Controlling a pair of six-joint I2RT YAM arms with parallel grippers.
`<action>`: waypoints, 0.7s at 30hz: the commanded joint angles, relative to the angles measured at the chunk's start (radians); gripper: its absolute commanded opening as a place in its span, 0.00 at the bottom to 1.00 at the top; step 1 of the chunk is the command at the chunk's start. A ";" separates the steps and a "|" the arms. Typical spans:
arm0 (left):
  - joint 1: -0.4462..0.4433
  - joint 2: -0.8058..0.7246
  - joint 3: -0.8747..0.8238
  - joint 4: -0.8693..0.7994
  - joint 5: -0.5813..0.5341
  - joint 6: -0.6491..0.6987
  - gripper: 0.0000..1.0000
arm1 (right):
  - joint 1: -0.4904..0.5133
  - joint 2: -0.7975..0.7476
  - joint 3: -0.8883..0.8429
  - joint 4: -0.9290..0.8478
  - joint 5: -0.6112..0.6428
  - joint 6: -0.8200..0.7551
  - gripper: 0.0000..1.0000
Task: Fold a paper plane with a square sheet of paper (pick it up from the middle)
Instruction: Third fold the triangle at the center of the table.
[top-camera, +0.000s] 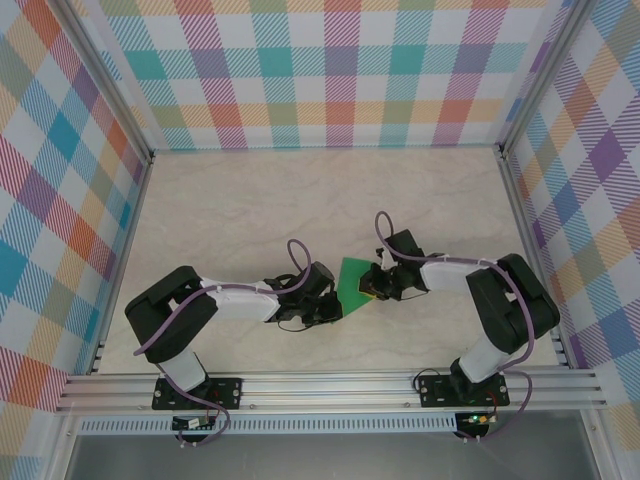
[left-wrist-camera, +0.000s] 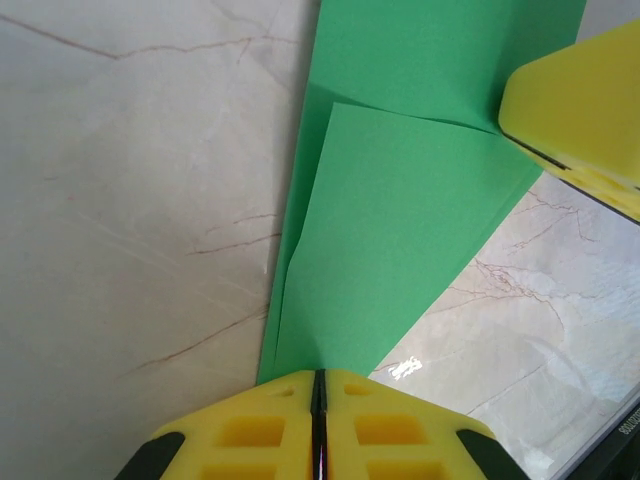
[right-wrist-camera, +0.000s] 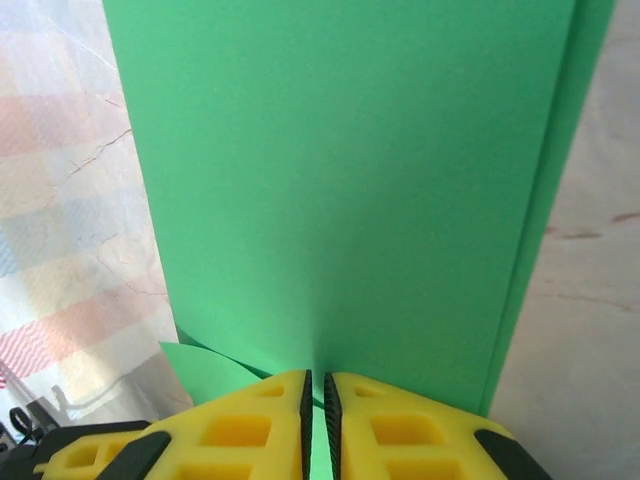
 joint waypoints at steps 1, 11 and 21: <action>-0.002 0.033 -0.051 -0.140 -0.063 0.003 0.10 | -0.054 -0.030 -0.049 0.026 0.032 -0.058 0.17; -0.002 0.033 -0.049 -0.136 -0.056 0.003 0.10 | -0.025 -0.225 -0.076 0.074 -0.095 -0.019 0.20; -0.001 0.044 -0.028 -0.151 -0.051 0.011 0.10 | 0.067 -0.062 -0.077 0.091 0.013 0.012 0.17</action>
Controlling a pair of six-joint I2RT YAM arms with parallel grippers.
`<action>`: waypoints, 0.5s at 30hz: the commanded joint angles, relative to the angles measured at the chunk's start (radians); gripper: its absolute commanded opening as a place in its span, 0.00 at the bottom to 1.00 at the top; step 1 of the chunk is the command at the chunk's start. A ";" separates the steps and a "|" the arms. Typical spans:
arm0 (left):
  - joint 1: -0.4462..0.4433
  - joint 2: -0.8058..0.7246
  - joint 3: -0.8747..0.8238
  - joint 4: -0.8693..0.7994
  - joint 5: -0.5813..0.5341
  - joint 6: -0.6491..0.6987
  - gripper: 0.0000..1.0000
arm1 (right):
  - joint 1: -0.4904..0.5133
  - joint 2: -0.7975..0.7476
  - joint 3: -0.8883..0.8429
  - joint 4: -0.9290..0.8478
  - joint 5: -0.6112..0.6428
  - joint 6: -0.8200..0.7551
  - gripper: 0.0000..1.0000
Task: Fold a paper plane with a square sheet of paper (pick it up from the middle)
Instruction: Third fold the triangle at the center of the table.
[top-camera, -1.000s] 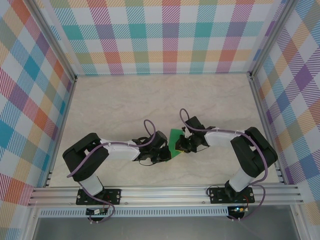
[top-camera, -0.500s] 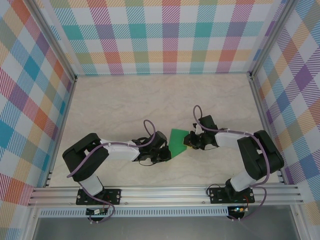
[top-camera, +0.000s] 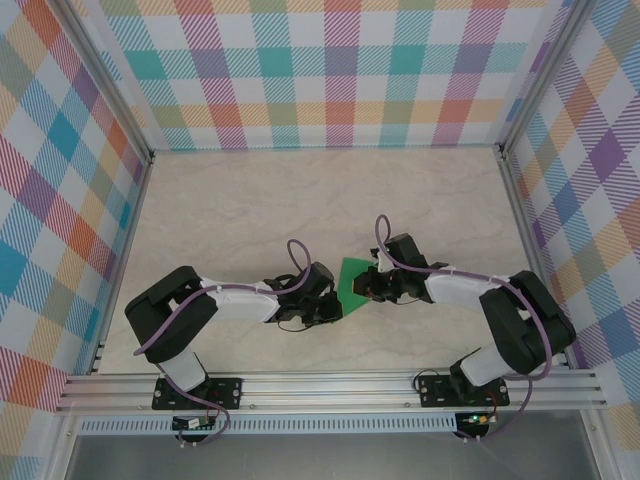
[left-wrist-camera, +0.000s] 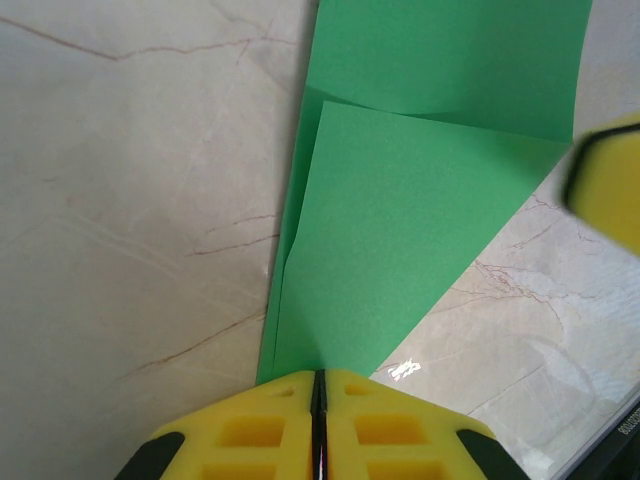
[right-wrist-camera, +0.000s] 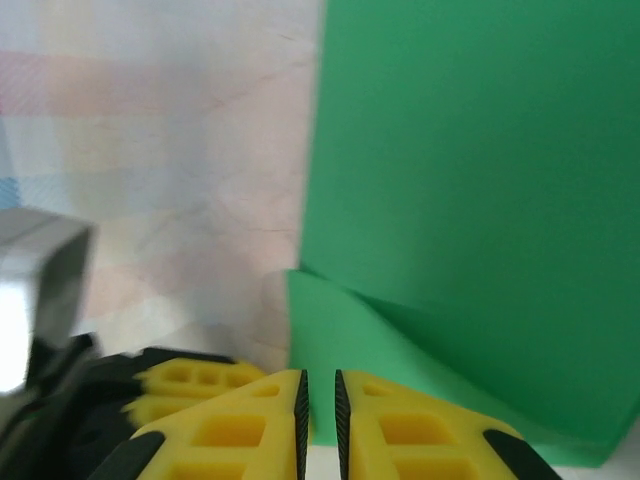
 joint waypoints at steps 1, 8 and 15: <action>-0.001 0.043 -0.025 -0.158 -0.052 0.011 0.10 | -0.006 0.043 -0.018 -0.002 0.056 -0.005 0.17; -0.001 0.038 -0.026 -0.161 -0.048 0.014 0.10 | -0.114 0.031 -0.062 0.030 0.029 -0.036 0.18; -0.002 0.029 -0.020 -0.163 -0.041 0.018 0.10 | -0.141 -0.017 -0.059 0.093 -0.080 0.009 0.19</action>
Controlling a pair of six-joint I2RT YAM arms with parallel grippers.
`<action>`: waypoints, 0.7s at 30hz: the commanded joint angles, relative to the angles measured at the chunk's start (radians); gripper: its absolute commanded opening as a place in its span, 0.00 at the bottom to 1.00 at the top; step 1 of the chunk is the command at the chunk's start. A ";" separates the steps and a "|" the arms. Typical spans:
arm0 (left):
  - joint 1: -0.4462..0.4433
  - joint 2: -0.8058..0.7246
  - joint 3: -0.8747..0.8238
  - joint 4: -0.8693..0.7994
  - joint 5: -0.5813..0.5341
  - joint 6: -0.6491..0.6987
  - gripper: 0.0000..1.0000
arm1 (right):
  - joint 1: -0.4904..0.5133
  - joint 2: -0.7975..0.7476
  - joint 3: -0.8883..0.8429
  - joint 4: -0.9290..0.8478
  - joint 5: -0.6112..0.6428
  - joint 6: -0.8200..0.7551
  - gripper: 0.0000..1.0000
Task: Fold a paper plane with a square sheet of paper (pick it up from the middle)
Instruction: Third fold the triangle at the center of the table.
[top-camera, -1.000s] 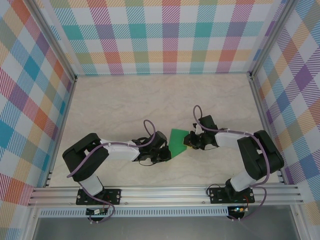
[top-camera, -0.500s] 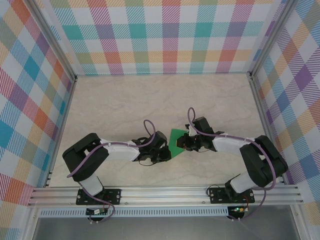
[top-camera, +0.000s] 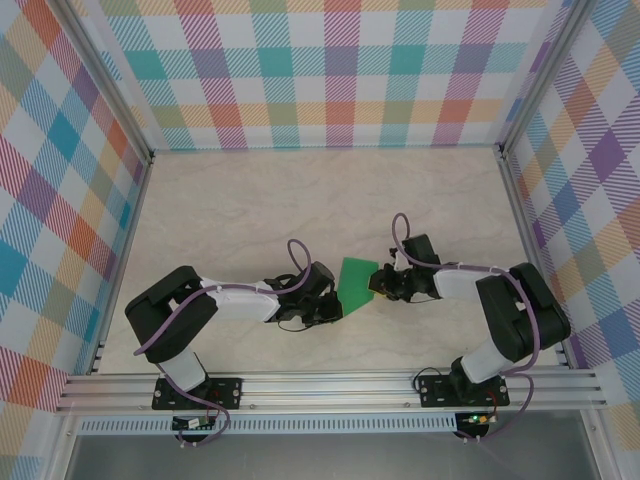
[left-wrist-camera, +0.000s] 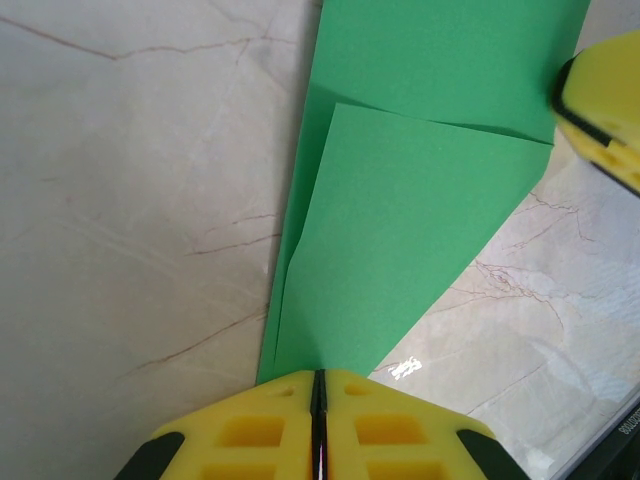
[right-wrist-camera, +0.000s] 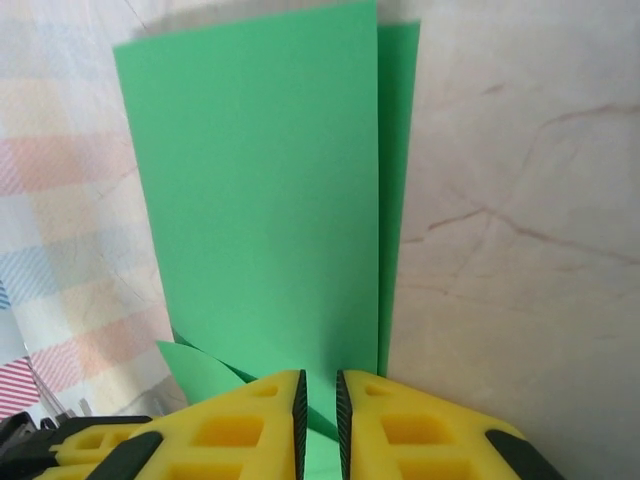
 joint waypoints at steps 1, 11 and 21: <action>-0.001 0.025 -0.024 -0.153 -0.041 0.020 0.10 | 0.015 -0.063 -0.021 0.075 -0.067 0.030 0.19; -0.002 0.020 -0.016 -0.155 -0.037 0.023 0.11 | 0.160 -0.086 -0.014 0.052 -0.026 0.052 0.20; 0.000 -0.037 0.000 -0.146 -0.006 0.055 0.13 | 0.172 0.100 -0.004 -0.001 0.051 0.013 0.10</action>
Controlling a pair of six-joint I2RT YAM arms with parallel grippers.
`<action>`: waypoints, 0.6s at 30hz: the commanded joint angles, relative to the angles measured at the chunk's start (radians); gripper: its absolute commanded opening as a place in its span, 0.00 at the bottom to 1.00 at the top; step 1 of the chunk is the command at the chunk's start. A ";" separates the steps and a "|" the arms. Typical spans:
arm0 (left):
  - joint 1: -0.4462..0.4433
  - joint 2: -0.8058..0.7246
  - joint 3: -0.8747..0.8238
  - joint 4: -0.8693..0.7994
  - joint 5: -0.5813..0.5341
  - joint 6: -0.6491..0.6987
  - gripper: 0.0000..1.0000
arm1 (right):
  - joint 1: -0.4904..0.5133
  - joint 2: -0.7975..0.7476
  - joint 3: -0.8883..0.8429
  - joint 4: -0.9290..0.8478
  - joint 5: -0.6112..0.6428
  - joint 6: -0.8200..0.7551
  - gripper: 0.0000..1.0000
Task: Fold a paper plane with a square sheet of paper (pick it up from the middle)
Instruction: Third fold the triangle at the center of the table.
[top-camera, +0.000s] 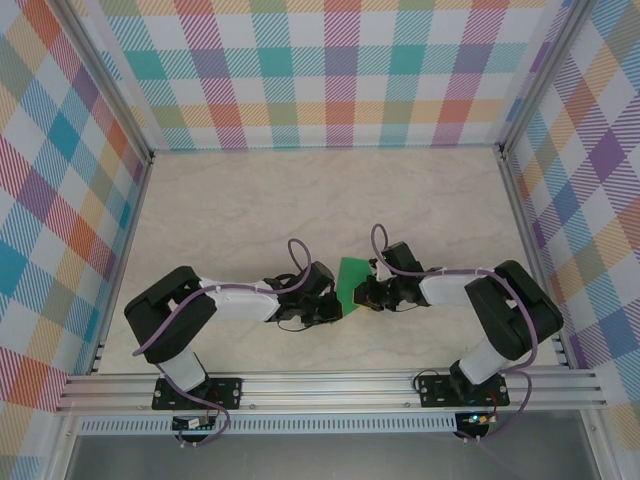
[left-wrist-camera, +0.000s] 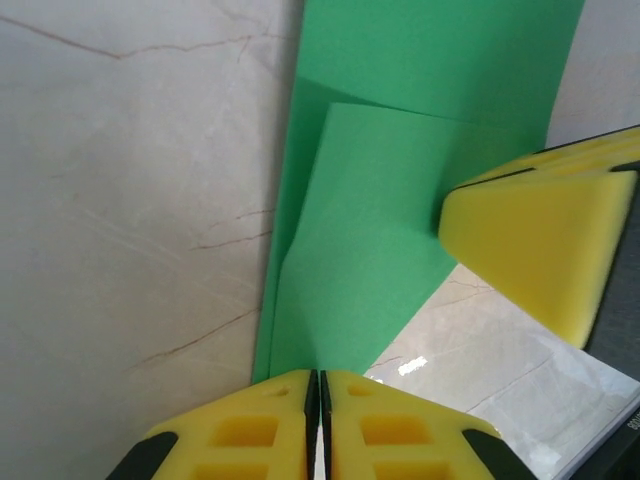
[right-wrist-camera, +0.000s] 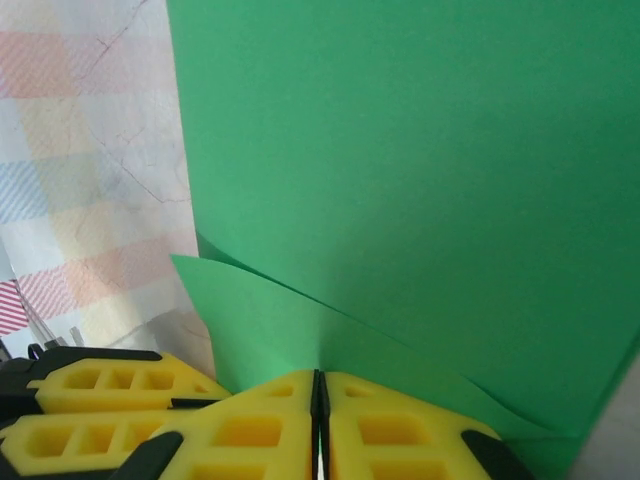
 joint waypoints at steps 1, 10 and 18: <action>0.002 -0.038 0.004 -0.127 -0.004 0.037 0.14 | 0.004 0.059 -0.011 -0.031 0.066 -0.021 0.10; 0.022 -0.130 0.042 -0.044 0.090 0.023 0.18 | 0.004 0.049 -0.005 -0.067 0.085 -0.033 0.10; 0.040 -0.023 0.007 0.044 0.139 -0.013 0.18 | 0.003 0.043 -0.003 -0.078 0.082 -0.031 0.11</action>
